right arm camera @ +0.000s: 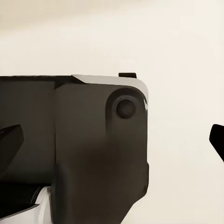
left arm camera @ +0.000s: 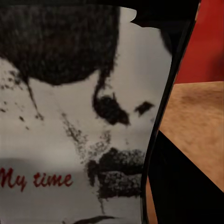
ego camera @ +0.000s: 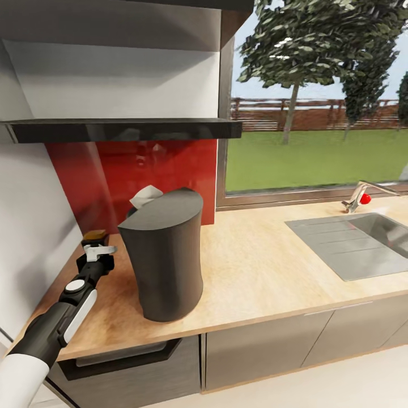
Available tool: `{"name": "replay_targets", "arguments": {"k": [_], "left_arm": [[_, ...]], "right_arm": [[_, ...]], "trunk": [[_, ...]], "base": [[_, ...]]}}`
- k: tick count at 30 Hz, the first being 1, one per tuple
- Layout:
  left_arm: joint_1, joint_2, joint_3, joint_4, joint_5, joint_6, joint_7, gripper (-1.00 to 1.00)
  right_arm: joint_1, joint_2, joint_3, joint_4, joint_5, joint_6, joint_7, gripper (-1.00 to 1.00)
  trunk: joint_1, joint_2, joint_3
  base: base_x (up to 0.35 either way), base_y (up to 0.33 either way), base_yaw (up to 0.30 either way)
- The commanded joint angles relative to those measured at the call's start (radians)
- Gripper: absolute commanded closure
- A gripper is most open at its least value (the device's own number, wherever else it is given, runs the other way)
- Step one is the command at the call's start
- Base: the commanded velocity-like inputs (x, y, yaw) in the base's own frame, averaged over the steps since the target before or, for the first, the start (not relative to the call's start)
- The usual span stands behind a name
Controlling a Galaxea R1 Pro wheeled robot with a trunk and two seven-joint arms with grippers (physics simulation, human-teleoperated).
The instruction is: Set up a coffee station on the kitchen countertop: keep the coffee maker on the countertop, move the bottle of coffee from the kitchen shelf to the counter next to the coffee maker, place a paper coffee filter on top of the coffee maker, put the saucer next to the coffee maker with the coffee cup on the saucer, and place the electric kettle next to the coffee maker.
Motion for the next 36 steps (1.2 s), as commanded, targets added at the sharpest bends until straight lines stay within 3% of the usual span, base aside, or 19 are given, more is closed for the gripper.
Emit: {"name": "replay_targets", "arguments": {"k": [1,8,23,31,36], "left_arm": [[-0.001,0.002,-0.005,-0.002,0.007,0.004,0.007,1.00],[0.000,0.000,-0.010,0.001,0.010,-0.061,0.003,1.00],[0.011,-0.004,-0.011,0.017,0.013,-0.078,0.002,1.00],[0.012,-0.017,-0.012,0.073,0.010,-0.080,0.001,1.00],[0.012,-0.042,-0.024,0.125,0.004,-0.107,-0.022,1.00]], "right_arm": [[-0.001,0.000,-0.001,0.001,0.000,-0.003,-0.001,-1.00],[-0.001,0.000,-0.001,0.001,0.000,-0.003,-0.001,-1.00],[-0.001,0.000,-0.001,0.001,0.000,-0.003,-0.001,-1.00],[-0.001,0.000,-0.001,0.001,0.000,-0.003,-0.001,-1.00],[-0.001,0.000,-0.001,0.001,0.000,-0.003,-0.001,-1.00]], "trunk": [[0.001,-0.002,-0.002],[0.001,-0.002,-0.002],[0.001,-0.002,-0.002],[0.001,-0.002,-0.002],[0.001,-0.002,-0.002]], "base": [[0.000,0.000,0.000],[0.000,0.000,0.000],[0.000,0.000,0.000],[0.000,0.000,0.000],[0.000,0.000,0.000]]}}
